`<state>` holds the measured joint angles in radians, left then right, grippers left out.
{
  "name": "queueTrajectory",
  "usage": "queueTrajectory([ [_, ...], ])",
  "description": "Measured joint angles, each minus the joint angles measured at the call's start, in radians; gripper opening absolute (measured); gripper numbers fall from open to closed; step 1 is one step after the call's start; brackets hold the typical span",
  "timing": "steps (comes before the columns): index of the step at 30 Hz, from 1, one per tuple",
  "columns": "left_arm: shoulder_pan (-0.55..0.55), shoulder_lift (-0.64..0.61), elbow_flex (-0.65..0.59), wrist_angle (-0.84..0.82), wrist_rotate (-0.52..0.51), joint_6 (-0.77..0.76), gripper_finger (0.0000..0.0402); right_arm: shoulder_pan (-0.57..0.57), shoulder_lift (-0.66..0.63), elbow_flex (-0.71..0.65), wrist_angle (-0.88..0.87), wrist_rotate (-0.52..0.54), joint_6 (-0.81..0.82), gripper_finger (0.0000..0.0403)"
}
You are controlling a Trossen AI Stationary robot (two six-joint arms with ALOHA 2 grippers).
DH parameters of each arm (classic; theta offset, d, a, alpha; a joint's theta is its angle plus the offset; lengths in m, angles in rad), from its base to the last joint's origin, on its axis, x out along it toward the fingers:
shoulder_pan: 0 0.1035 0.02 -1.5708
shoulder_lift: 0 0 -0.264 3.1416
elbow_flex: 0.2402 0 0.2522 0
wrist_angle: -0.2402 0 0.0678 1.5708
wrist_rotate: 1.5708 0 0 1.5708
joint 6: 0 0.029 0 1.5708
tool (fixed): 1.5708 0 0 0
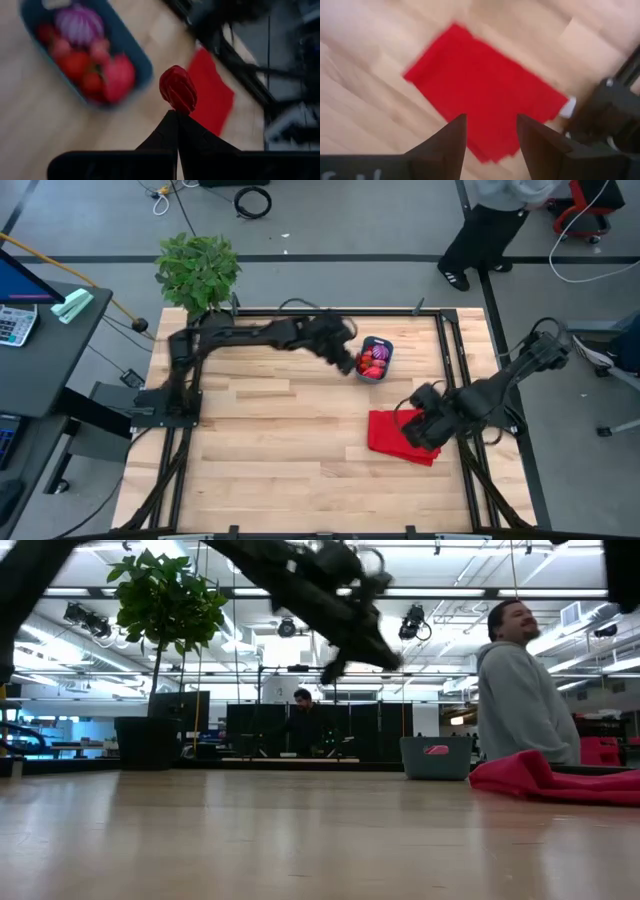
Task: Pick and placing Produce into tupperware
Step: Put the berry into the bin
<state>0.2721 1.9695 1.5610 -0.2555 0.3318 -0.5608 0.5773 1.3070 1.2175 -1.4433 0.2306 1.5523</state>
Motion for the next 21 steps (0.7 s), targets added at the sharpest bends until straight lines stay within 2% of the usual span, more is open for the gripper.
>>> queueTrajectory([
  [6, 0.055, 0.217, 0.256, -0.002, 0.002, 0.019, 0.0003, 0.0, -0.122, 0.0, -0.004, 0.171, 0.015, 0.018],
  [11, 0.044, 0.361, 0.401, 0.003, 0.007, 0.031, 0.0004, -0.001, -0.179, 0.0, -0.011, 0.277, -0.014, 0.018],
  [16, 0.021, 0.444, 0.443, -0.002, 0.008, 0.034, 0.0008, -0.001, -0.202, 0.0, -0.012, 0.303, -0.035, 0.018],
  [21, 0.01, 0.468, 0.443, 0.004, 0.006, 0.032, 0.0035, -0.001, -0.202, 0.0, -0.01, 0.302, -0.036, 0.018],
])
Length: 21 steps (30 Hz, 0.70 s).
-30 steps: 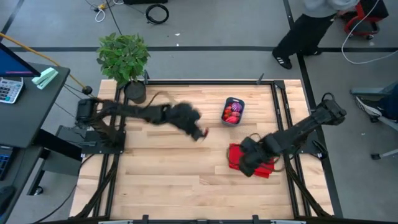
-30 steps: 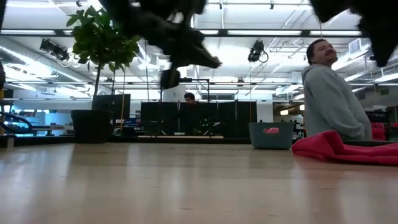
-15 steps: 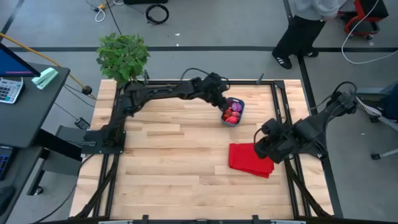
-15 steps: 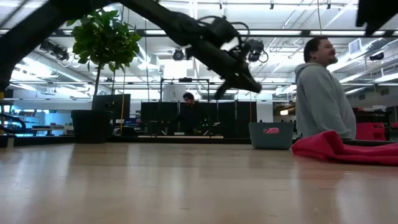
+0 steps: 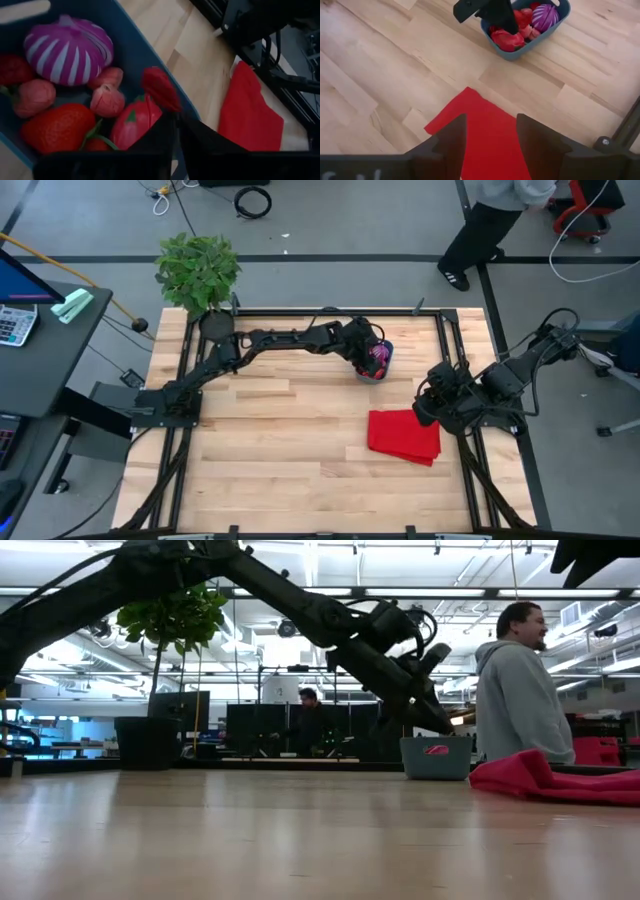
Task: Pick and placing Produce into tupperware
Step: Put the berry into the bin, then return to Home Position
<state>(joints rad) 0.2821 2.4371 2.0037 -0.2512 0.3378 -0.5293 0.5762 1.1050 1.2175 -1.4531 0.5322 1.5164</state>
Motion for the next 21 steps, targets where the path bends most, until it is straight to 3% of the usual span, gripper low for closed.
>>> queueTrajectory([
  [8, 0.019, 0.0, 0.0, 0.002, -0.002, -0.054, 0.0095, 0.0, 0.0, 0.0, 0.002, -0.001, -0.001, 0.018],
  [11, 0.038, -0.009, 0.0, -0.054, 0.094, -0.137, 0.0109, 0.0, 0.001, 0.0, 0.015, -0.002, -0.001, 0.018],
  [14, 0.062, -0.046, 0.0, -0.131, 0.216, -0.16, 0.0113, 0.0, 0.001, 0.0, 0.036, -0.051, 0.006, 0.018],
  [17, 0.071, -0.113, 0.0, -0.209, 0.239, -0.124, 0.0108, 0.003, 0.001, 0.0, 0.059, -0.101, -0.001, 0.018],
  [21, 0.063, -0.243, 0.0, -0.254, 0.242, -0.063, 0.0097, 0.003, 0.001, 0.0, 0.072, -0.02, 0.0, 0.018],
])
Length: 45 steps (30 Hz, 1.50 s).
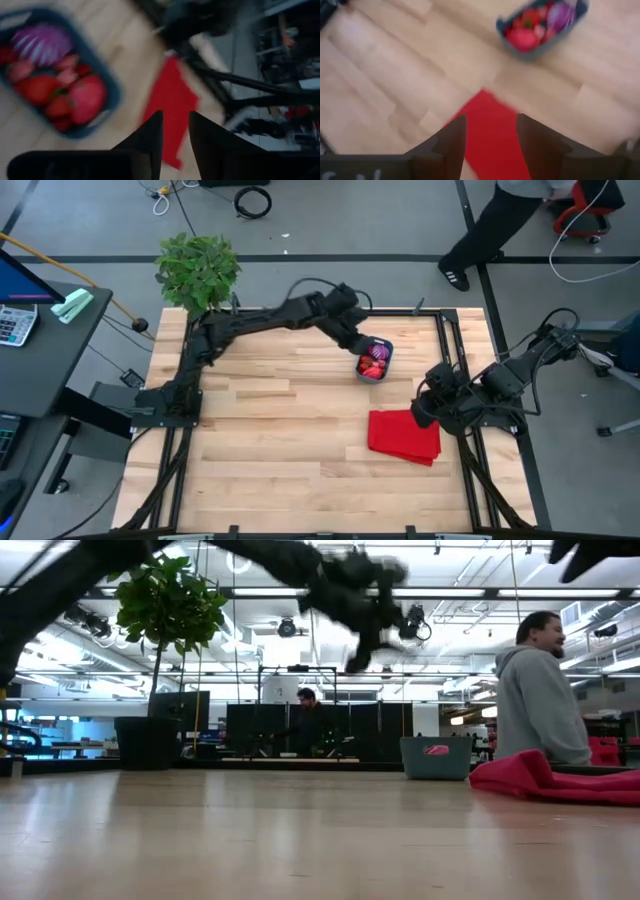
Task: Pick and placing Produce into tupperware
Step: Return to Home Position
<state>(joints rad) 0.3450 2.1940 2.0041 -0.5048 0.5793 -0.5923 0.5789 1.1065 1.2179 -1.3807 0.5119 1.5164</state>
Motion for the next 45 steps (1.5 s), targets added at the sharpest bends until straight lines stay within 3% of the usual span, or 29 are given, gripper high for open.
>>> queueTrajectory([
  [5, -0.021, -0.186, 0.0, -0.085, -0.022, 0.041, 0.0086, -0.001, -0.008, 0.0, 0.015, 0.168, -0.12, 0.018],
  [9, -0.051, -0.348, 0.0, -0.169, -0.101, 0.079, 0.008, -0.025, -0.043, 0.0, 0.237, 0.317, -0.386, 0.018],
  [11, -0.07, -0.424, 0.0, -0.209, -0.162, 0.077, 0.0078, -0.067, -0.065, 0.0, 0.396, 0.289, -0.567, 0.018],
  [14, -0.111, -0.533, 0.0, -0.244, -0.241, 0.054, 0.0079, -0.156, -0.094, 0.0, 0.597, 0.152, -0.832, 0.018],
  [19, -0.227, -0.693, 0.001, -0.252, -0.345, 0.035, 0.0084, -0.376, -0.118, 0.0, 0.724, -0.127, -1.049, 0.018],
  [23, -0.348, -0.8, 0.001, -0.319, -0.512, 0.065, 0.0081, -0.573, -0.152, 0.0, 0.643, -0.248, -1.091, 0.018],
  [27, -0.5, -0.891, 0.0, -0.5, -0.822, 0.038, 0.0076, -0.707, -0.243, 0.0, 0.59, -0.269, -1.121, 0.018],
  [31, -0.641, -0.959, 0.0, -0.694, -1.119, -0.091, 0.0079, -0.735, -0.369, -0.036, 0.684, -0.369, -1.132, 0.018],
  [35, -0.748, -1.001, 0.0, -0.864, -1.344, -0.187, 0.0085, -0.702, -0.526, -0.214, 0.851, -0.445, -1.117, 0.018],
  [41, -0.825, -1.045, -0.003, -1.067, -1.461, -0.378, 0.0091, -0.654, -0.722, -0.605, 1.174, -0.448, -0.999, 0.018],
  [45, -0.846, -1.111, -0.045, -1.025, -1.469, -0.302, 0.0089, -0.646, -0.786, -0.776, 1.264, -0.446, -0.927, 0.018],
])
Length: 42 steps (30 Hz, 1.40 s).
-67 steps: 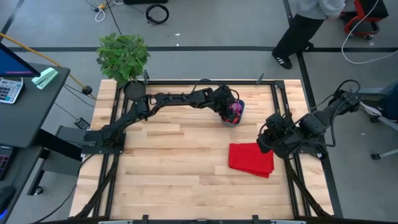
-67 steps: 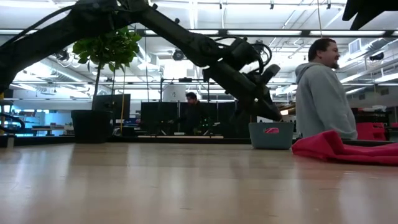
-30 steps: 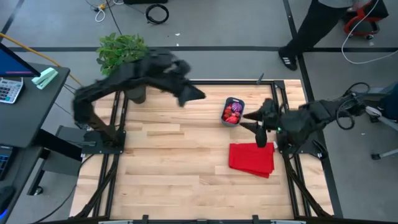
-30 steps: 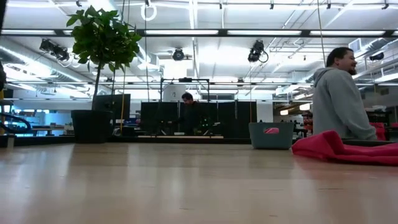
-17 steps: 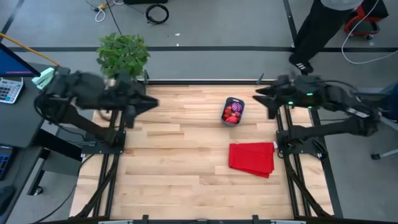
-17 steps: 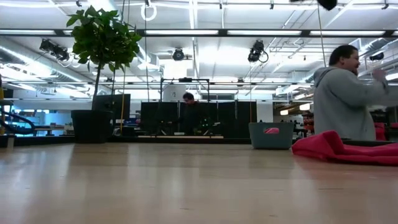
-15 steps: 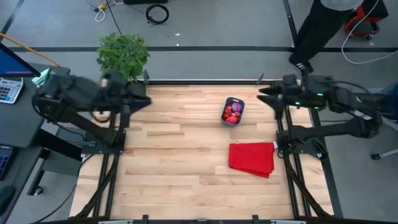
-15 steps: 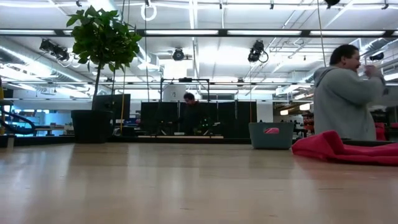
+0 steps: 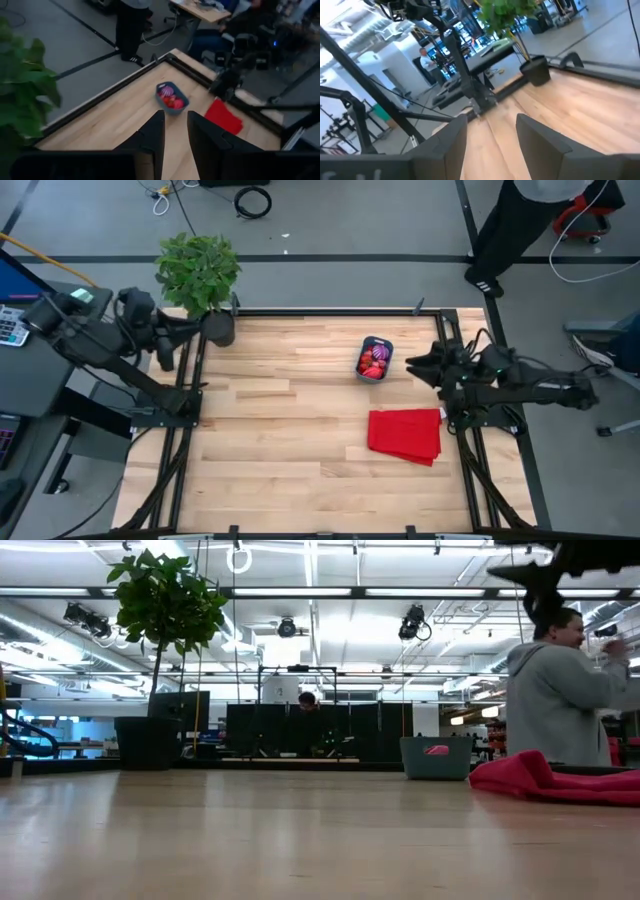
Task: Pick and placing Produce into tupperware
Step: Return to Home Position
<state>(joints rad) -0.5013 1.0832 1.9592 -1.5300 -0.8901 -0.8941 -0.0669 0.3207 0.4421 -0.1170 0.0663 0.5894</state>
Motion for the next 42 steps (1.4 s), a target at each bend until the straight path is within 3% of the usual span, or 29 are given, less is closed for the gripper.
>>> queueTrajectory([
  [6, -0.003, -0.123, -0.153, -0.014, 0.0, 0.062, 0.0081, 0.0, -0.015, -0.093, 0.033, 0.035, 0.037, 0.018],
  [14, -0.002, -0.405, -0.506, 0.046, -0.004, -0.094, 0.0088, 0.0, -0.013, -0.099, 0.038, 0.046, 0.039, 0.018],
  [17, -0.003, -0.502, -0.707, 0.275, 0.0, -0.056, 0.0091, 0.0, -0.013, -0.099, 0.037, 0.046, 0.046, 0.018],
  [21, -0.002, -0.594, -1.002, 0.759, 0.074, 0.16, 0.0087, 0.0, -0.011, -0.099, 0.036, 0.045, 0.046, 0.018],
  [24, -0.003, -0.608, -1.201, 1.115, 0.118, 0.337, 0.0082, 0.0, -0.008, -0.099, 0.034, 0.044, 0.046, 0.018],
  [27, 0.009, -0.616, -1.33, 1.322, 0.115, 0.435, 0.0078, 0.0, -0.008, -0.099, 0.036, 0.044, 0.046, 0.018],
  [37, 0.178, -0.755, -1.381, 1.345, 0.085, 0.521, 0.009, -0.001, -0.008, -0.099, 0.035, 0.045, 0.009, 0.018],
  [42, 0.225, -0.824, -1.38, 1.253, 0.089, 0.498, 0.0093, -0.001, -0.008, -0.099, 0.026, 0.044, -0.026, 0.018],
])
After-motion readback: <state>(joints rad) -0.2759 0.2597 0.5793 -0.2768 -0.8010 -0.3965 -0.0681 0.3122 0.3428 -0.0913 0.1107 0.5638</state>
